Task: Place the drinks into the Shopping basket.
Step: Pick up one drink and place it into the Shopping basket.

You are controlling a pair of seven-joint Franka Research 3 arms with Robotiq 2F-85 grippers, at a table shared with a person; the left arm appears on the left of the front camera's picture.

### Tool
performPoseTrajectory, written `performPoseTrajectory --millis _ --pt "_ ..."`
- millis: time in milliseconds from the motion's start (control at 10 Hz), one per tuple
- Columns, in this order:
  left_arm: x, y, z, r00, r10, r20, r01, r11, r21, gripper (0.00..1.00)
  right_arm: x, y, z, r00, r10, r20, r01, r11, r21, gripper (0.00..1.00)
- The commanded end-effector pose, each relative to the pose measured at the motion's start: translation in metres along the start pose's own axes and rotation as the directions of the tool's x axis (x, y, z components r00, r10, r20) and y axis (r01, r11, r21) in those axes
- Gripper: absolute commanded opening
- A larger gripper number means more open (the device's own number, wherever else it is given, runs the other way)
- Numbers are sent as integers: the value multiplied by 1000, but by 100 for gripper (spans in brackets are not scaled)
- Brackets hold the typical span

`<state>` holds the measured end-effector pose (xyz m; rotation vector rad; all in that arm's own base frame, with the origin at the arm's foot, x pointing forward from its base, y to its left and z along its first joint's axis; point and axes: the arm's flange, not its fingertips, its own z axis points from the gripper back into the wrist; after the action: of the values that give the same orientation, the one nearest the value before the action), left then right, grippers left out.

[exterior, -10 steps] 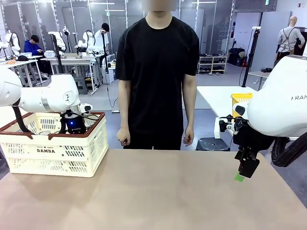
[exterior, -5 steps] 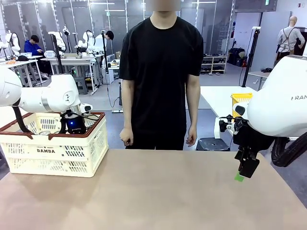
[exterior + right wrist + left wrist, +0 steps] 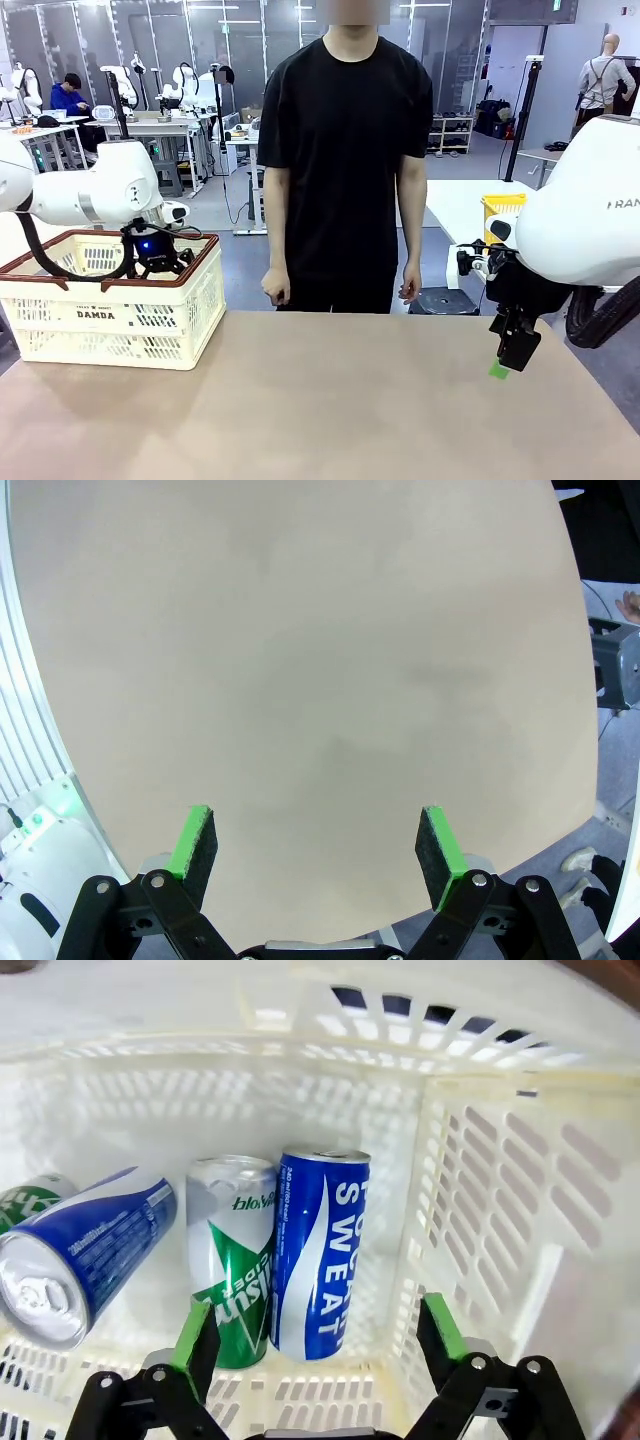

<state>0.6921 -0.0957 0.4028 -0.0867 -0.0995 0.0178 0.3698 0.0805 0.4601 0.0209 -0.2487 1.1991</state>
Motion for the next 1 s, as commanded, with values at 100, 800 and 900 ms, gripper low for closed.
performPoseTrajectory --millis 100,800,900 --pt "-26 9 40 997 -54 54 52 998 43 100 0 0 1 1000 -2 -9 2 1000 -3 100" --pt "-141 6 153 951 -271 147 258 961 102 100 0 0 1 1000 -2 -9 2 1000 -3 100" --pt "-166 6 146 940 -330 87 319 941 116 100 0 0 1 1000 -2 -9 2 1000 -3 100"
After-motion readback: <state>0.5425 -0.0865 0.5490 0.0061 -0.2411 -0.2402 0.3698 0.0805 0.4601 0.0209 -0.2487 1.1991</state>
